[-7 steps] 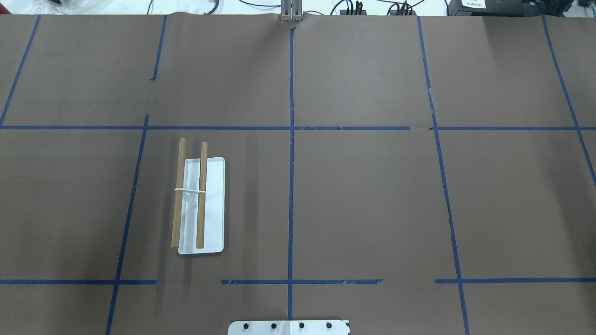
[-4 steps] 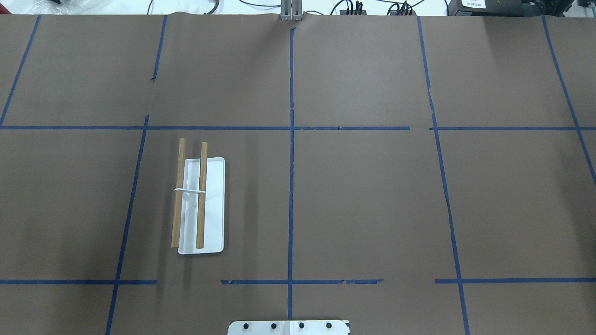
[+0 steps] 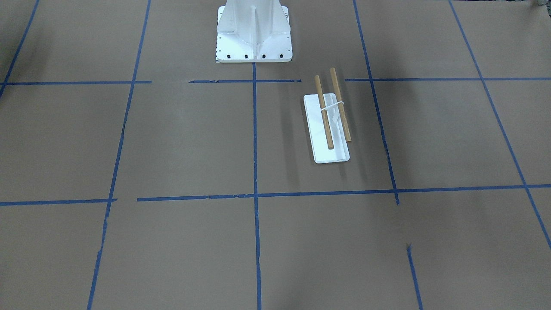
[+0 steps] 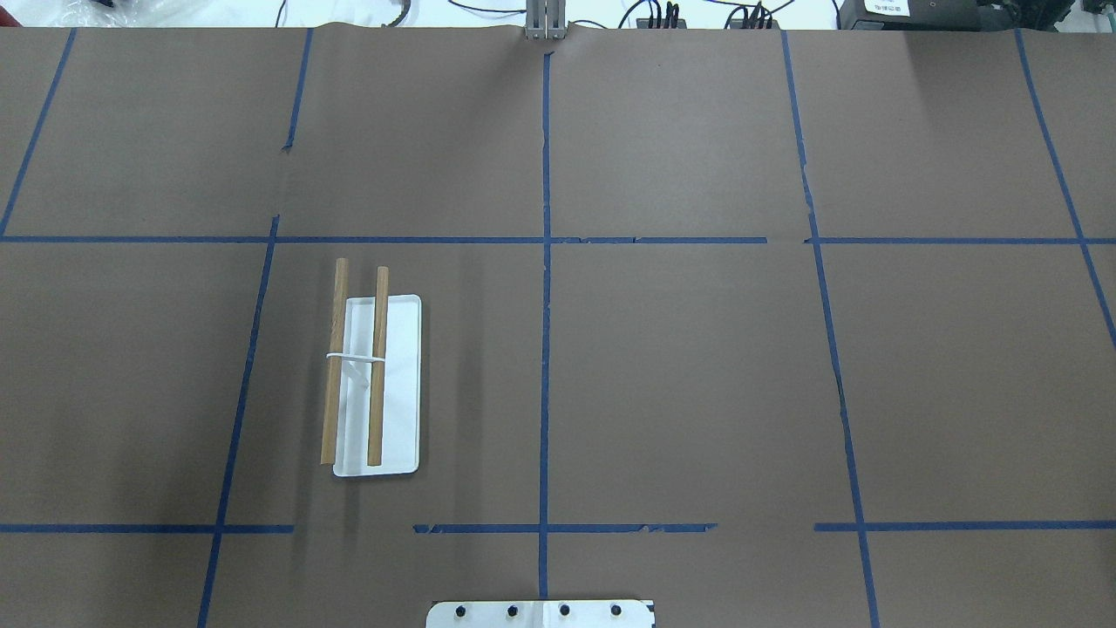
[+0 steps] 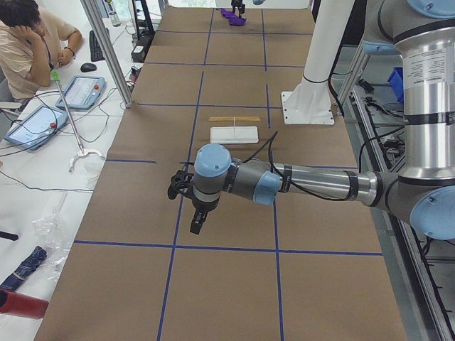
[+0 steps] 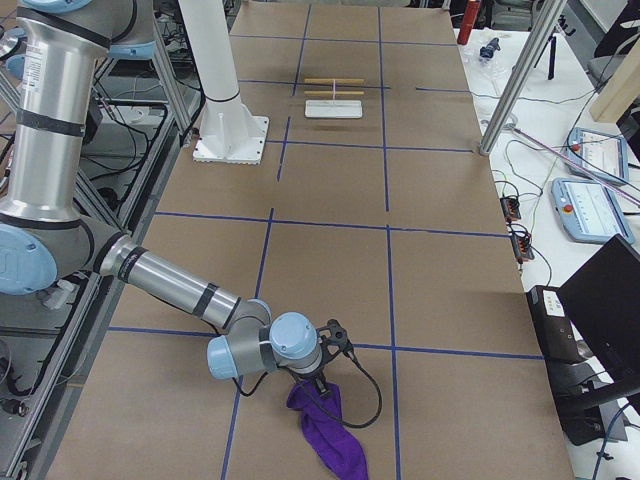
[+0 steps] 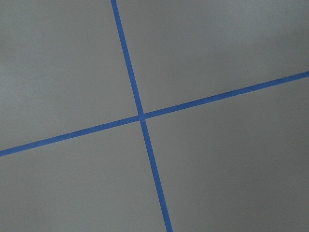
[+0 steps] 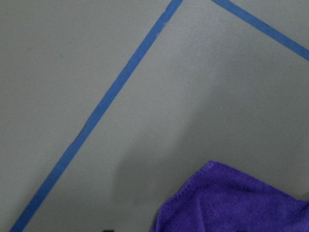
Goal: Hang towel on rack
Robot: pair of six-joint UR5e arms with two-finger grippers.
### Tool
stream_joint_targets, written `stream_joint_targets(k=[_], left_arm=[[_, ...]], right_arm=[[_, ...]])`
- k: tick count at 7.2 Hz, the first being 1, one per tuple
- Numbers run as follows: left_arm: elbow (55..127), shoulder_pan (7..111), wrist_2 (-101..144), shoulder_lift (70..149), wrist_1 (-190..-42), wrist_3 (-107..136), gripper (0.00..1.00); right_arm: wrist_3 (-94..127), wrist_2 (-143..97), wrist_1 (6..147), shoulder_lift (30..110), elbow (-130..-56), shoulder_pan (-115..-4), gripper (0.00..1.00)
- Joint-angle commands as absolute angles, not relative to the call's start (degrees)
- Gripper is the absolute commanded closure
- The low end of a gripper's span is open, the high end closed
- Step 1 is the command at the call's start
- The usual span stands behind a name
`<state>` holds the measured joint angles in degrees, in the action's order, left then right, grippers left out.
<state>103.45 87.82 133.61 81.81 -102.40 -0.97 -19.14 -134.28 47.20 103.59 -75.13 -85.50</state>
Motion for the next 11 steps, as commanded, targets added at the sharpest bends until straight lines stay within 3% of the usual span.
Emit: stream_joint_targets(k=[1,3,4,5,6,9,11], left_arm=[[103.45,87.80,134.81,81.74,-102.48,-0.97,0.00],[103.36,87.80,135.35,81.74,-102.39,-0.97,0.00],[103.36,87.80,135.35,81.74,-102.48,-0.97,0.00],[103.27,87.80,135.35,81.74,-102.48,-0.97,0.00],[103.27,87.80,135.35,81.83,-102.39,-0.88,0.00],[103.36,84.21,135.26,82.44,-102.22,-0.79,0.00],[103.01,84.20,135.18,85.50,-102.04,0.09,0.00]], right_arm=[[-19.34,-134.03,46.67,103.80,-73.13,-83.60,0.23],[-19.42,-134.03,46.67,104.59,-72.86,-81.84,0.29],[-19.51,-133.95,46.67,104.85,-72.77,-81.39,0.48],[-20.47,-132.73,46.58,105.11,-72.77,-80.86,0.79],[-24.74,-130.71,46.06,105.55,-72.86,-80.86,1.00],[-27.16,-129.02,46.05,105.56,-76.09,-81.12,1.00],[-25.68,-131.55,48.93,105.47,-84.51,-83.22,1.00]])
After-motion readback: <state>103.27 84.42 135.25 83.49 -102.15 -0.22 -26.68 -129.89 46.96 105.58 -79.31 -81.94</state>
